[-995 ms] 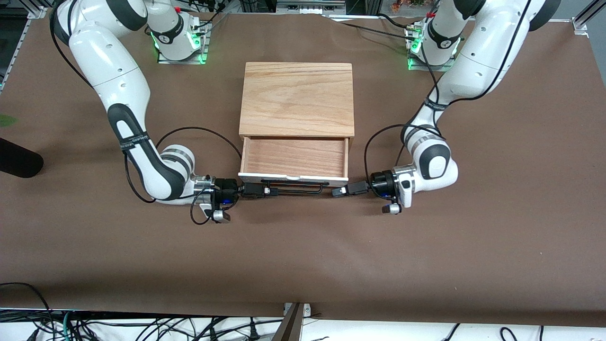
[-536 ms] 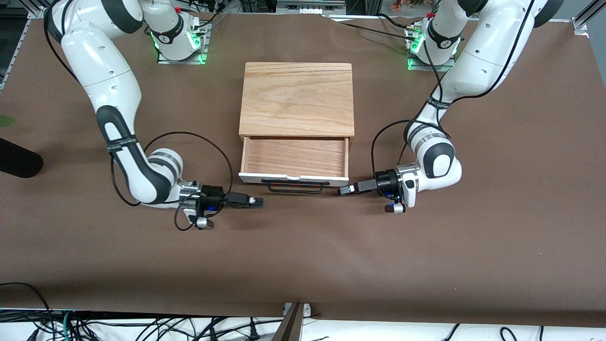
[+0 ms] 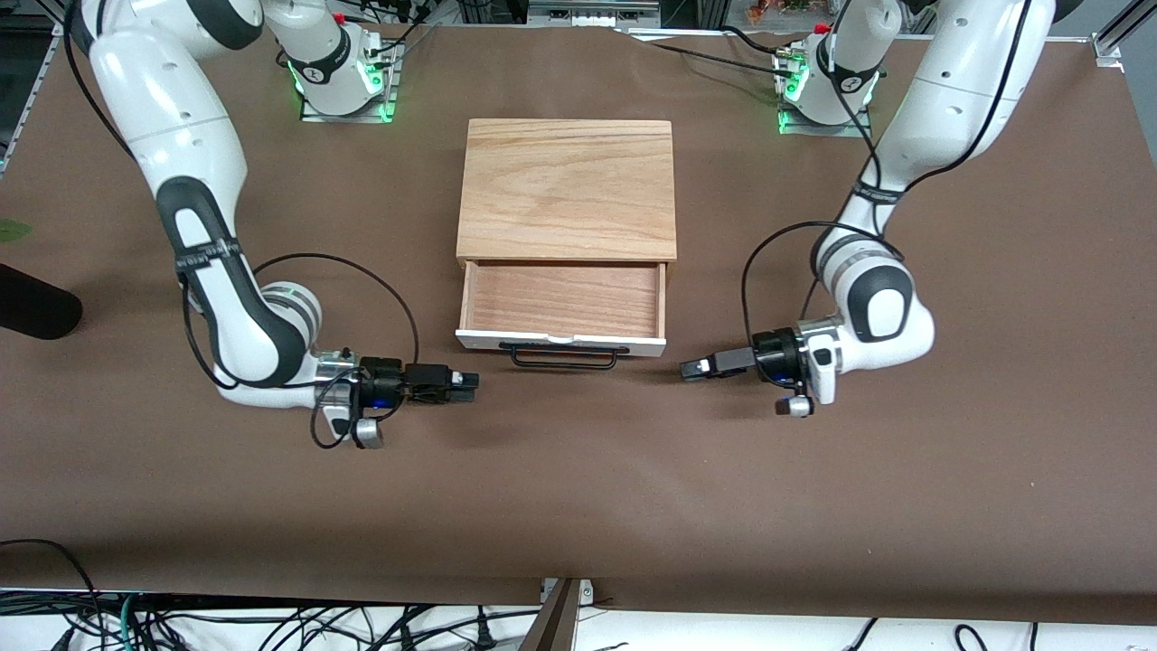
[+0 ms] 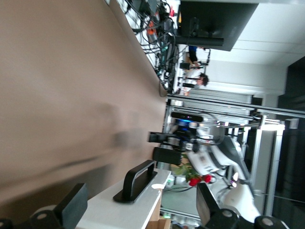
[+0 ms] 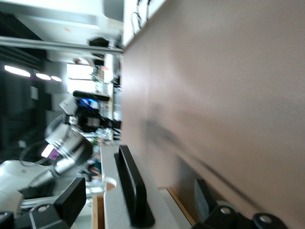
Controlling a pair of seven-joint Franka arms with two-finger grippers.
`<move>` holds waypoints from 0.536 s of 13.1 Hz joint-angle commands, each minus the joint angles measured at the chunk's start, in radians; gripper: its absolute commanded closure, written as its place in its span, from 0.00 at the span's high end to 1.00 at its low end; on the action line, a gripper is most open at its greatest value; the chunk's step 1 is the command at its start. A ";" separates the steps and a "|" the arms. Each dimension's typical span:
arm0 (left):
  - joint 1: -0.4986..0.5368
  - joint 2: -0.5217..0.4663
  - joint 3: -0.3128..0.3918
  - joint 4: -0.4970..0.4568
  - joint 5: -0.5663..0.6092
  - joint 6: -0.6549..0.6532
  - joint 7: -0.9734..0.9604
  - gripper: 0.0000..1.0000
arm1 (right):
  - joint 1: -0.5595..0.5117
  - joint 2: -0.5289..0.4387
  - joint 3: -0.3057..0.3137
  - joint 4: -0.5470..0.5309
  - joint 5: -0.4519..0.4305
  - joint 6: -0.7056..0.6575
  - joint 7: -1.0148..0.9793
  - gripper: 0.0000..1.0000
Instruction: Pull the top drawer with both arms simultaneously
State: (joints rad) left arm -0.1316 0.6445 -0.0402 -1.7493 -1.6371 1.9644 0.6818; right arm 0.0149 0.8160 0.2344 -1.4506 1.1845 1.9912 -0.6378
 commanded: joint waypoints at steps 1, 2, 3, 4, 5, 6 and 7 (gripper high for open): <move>0.004 -0.110 0.037 -0.044 0.138 0.016 -0.114 1.00 | 0.005 -0.145 -0.030 -0.051 -0.284 -0.003 0.151 1.00; 0.016 -0.155 0.039 -0.061 0.217 0.046 -0.149 1.00 | 0.005 -0.199 -0.030 -0.072 -0.421 -0.005 0.206 1.00; 0.026 -0.195 0.037 -0.070 0.308 0.060 -0.192 1.00 | 0.004 -0.254 -0.030 -0.098 -0.556 -0.006 0.266 1.00; 0.042 -0.238 0.039 -0.082 0.410 0.062 -0.246 1.00 | 0.004 -0.315 -0.030 -0.126 -0.688 -0.023 0.333 1.00; 0.056 -0.288 0.039 -0.099 0.524 0.065 -0.292 1.00 | 0.004 -0.372 -0.030 -0.138 -0.814 -0.081 0.401 1.00; 0.066 -0.337 0.039 -0.116 0.634 0.068 -0.339 1.00 | 0.002 -0.426 -0.030 -0.137 -0.909 -0.162 0.465 1.00; 0.078 -0.386 0.039 -0.122 0.757 0.067 -0.404 1.00 | 0.002 -0.495 -0.030 -0.137 -1.000 -0.210 0.572 1.00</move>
State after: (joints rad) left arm -0.0686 0.3830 0.0017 -1.7916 -1.0330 2.0085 0.3610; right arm 0.0151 0.4712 0.2137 -1.5176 0.3112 1.8484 -0.1916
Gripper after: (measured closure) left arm 0.000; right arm 0.000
